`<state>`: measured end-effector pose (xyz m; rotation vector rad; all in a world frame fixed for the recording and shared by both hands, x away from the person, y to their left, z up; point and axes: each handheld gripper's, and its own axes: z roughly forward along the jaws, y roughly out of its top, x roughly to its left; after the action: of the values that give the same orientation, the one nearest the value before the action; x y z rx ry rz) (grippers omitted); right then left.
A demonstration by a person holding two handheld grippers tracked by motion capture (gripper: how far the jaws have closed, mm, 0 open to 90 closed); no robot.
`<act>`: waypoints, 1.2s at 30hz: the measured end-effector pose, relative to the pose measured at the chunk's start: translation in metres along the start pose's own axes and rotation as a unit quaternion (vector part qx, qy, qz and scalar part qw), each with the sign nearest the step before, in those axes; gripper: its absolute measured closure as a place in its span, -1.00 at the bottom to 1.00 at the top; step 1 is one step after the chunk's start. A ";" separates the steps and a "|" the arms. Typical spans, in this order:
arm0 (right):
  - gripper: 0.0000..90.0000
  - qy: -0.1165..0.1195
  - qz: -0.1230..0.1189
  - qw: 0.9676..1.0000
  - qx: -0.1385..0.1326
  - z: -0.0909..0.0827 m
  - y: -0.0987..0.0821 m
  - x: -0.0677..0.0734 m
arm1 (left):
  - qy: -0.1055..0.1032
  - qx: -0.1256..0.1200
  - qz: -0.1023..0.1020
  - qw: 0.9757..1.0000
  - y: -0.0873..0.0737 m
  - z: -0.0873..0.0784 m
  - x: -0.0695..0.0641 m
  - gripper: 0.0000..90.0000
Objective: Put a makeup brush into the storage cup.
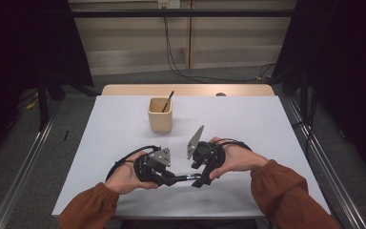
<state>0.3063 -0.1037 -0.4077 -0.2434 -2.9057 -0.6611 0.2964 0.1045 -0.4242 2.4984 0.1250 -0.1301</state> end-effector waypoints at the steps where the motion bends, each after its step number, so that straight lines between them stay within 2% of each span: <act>1: -0.39 -0.004 0.006 1.000 -0.006 -0.002 -0.002 0.000 | 0.003 -0.002 -0.001 1.000 0.000 0.000 0.000 0.66; 5: -0.55 -0.016 0.017 0.999 -0.025 -0.007 -0.008 -0.004 | 0.009 -0.004 -0.008 1.000 -0.003 -0.004 -0.003 0.66; 6: -0.60 -0.020 0.022 0.999 -0.026 -0.009 -0.010 -0.004 | 0.001 -0.003 -0.007 1.000 -0.004 -0.007 -0.004 0.66; 7: -0.69 -0.026 0.027 0.999 -0.033 -0.011 -0.012 -0.005 | 0.007 -0.006 -0.004 1.000 -0.006 -0.008 -0.005 0.66; 11: -0.78 -0.039 0.047 0.997 -0.050 -0.016 -0.022 -0.005 | 0.017 -0.014 -0.019 1.000 -0.013 -0.011 -0.005 0.66; 14: -0.83 -0.049 0.053 0.996 -0.060 -0.018 -0.030 -0.003 | 0.016 -0.021 -0.031 0.999 -0.018 -0.013 -0.005 0.66; 16: -0.83 -0.058 0.058 0.995 -0.064 -0.018 -0.035 -0.001 | 0.010 -0.021 -0.038 0.999 -0.021 -0.015 -0.004 0.66; 18: -0.86 -0.060 0.062 0.994 -0.073 -0.019 -0.039 -0.001 | 0.013 -0.031 -0.050 0.998 -0.025 -0.015 -0.004 0.66; 20: -0.89 -0.064 0.070 0.992 -0.083 -0.020 -0.042 -0.001 | 0.021 -0.028 -0.053 0.998 -0.026 -0.017 -0.006 0.66; 23: -0.92 -0.071 0.078 0.989 -0.100 -0.022 -0.047 0.000 | 0.016 -0.044 -0.058 0.997 -0.028 -0.018 -0.008 0.66; 25: -0.93 -0.078 0.079 0.987 -0.112 -0.022 -0.050 0.001 | 0.025 -0.044 -0.062 0.997 -0.029 -0.019 -0.009 0.66; 27: -0.94 -0.079 0.083 0.987 -0.114 -0.022 -0.053 0.001 | 0.027 -0.052 -0.067 0.996 -0.032 -0.021 -0.008 0.66; 28: -0.92 -0.081 0.094 0.986 -0.113 -0.021 -0.054 0.001 | 0.027 -0.053 -0.069 0.996 -0.033 -0.022 -0.008 0.66; 31: -0.93 -0.081 0.105 0.985 -0.111 -0.019 -0.059 0.001 | 0.033 -0.062 -0.072 0.995 -0.037 -0.023 -0.008 0.66; 36: -0.93 -0.086 0.113 0.982 -0.123 -0.019 -0.066 0.004 | 0.039 -0.076 -0.082 0.993 -0.045 -0.025 -0.011 0.66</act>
<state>0.2915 -0.1705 -0.4175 -0.6804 -2.8853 -1.0010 0.2819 0.1545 -0.4292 2.3388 0.3586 -0.0879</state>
